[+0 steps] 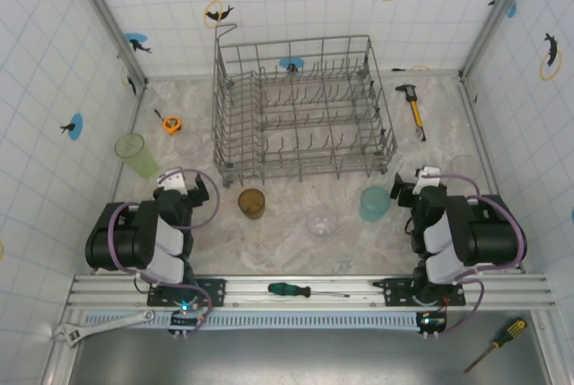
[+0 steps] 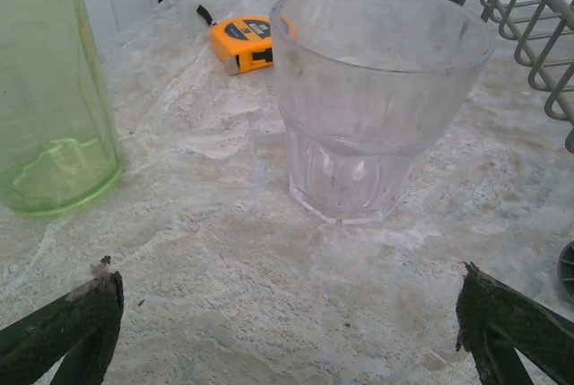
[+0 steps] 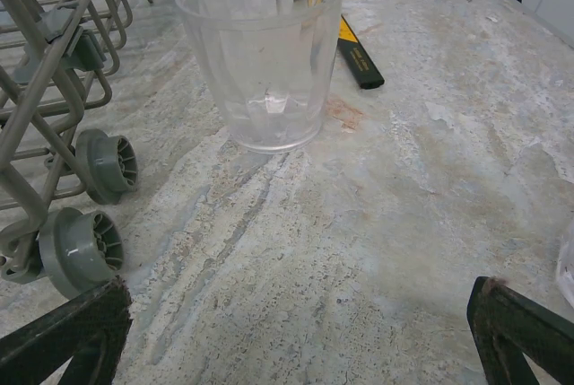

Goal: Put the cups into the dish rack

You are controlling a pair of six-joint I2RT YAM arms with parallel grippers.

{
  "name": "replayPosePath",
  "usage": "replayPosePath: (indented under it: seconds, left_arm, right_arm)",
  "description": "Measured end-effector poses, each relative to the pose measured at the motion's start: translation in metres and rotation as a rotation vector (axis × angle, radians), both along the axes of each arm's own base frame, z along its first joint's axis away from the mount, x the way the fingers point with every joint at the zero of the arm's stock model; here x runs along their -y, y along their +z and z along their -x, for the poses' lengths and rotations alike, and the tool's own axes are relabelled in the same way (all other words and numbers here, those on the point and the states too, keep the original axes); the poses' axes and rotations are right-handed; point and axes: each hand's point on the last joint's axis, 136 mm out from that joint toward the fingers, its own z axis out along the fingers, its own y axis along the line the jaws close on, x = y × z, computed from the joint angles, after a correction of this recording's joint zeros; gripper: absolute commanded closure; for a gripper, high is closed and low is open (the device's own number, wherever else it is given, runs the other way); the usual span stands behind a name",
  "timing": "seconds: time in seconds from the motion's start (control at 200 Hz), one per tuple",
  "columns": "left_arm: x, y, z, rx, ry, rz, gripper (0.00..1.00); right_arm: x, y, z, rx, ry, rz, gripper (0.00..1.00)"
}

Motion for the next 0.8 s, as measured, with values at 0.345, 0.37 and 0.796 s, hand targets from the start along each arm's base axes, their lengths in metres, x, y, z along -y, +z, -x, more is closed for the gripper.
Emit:
replayPosePath:
  seconds: [0.345,0.37,0.796]
  left_arm:
    - [0.0,0.0001,0.0,0.0,0.0,0.0,0.02]
    - [-0.0001,0.0001,0.0,0.0,0.0,0.0,0.02]
    - [-0.0001,0.0001,0.0,0.0,0.0,0.0,0.02]
  right_arm:
    - [0.0,0.0001,0.0,0.0,0.0,0.0,0.0]
    - [-0.0001,0.0001,-0.0001,0.0,0.002,-0.002,0.0]
    - [0.0017,0.0029,0.0001,0.006,-0.009,-0.001,0.0]
